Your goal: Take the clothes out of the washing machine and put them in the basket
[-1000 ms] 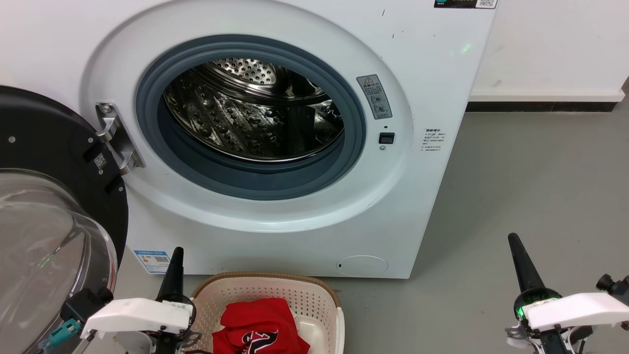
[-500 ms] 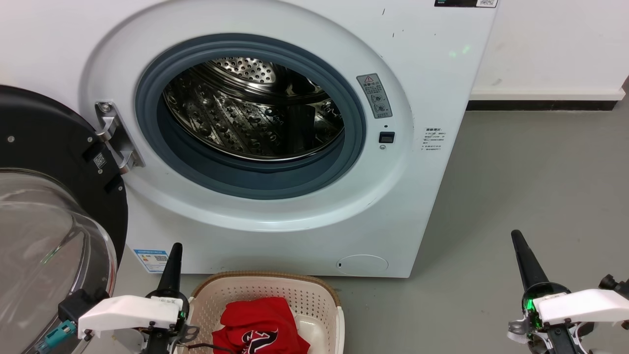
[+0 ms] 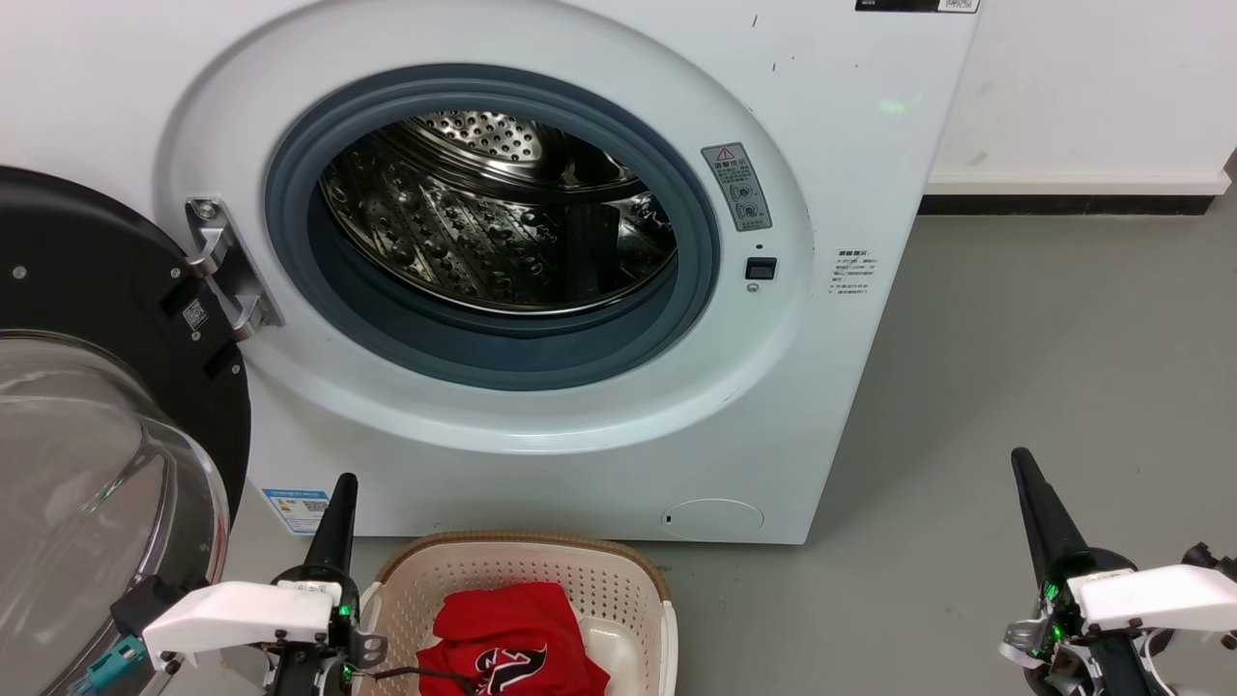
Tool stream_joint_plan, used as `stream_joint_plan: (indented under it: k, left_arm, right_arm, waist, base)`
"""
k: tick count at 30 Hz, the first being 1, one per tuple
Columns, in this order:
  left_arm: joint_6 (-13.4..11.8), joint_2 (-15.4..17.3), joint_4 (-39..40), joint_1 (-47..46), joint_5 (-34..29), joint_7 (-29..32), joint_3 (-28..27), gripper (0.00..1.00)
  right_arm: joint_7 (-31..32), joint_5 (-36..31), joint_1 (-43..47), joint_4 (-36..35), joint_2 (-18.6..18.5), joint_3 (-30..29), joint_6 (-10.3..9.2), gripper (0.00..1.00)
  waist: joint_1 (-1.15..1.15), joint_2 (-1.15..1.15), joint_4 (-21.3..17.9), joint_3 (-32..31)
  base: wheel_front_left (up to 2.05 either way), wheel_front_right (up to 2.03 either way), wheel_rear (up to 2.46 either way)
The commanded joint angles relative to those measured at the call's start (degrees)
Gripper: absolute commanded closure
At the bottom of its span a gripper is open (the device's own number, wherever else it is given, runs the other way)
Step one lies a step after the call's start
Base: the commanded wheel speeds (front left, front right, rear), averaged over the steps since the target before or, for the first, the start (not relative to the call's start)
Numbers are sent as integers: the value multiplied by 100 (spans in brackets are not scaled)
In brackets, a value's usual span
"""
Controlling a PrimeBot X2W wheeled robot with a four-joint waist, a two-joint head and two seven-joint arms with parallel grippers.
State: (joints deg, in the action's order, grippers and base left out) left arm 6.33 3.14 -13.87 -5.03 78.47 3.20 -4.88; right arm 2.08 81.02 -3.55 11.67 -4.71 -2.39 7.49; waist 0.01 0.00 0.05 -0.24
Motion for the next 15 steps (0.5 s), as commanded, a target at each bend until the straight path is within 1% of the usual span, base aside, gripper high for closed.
stream_joint_plan:
  k: [1, 15]
  left_arm:
    - [26, -1, 16, -107, 100, 30, -33, 100]
    - [87, -18, -5, -136, 831, 217, -114, 100]
  right_arm:
    - [23, 105, -145, 8, -15, -23, 0, 100]
    - [161, 799, -220, 135, 8, -122, 0, 100]
  waist:
    - [0, 0, 0, 1]
    - [0, 0, -3, 22]
  base:
    - [0, 0, 0]
    - [0, 0, 0]
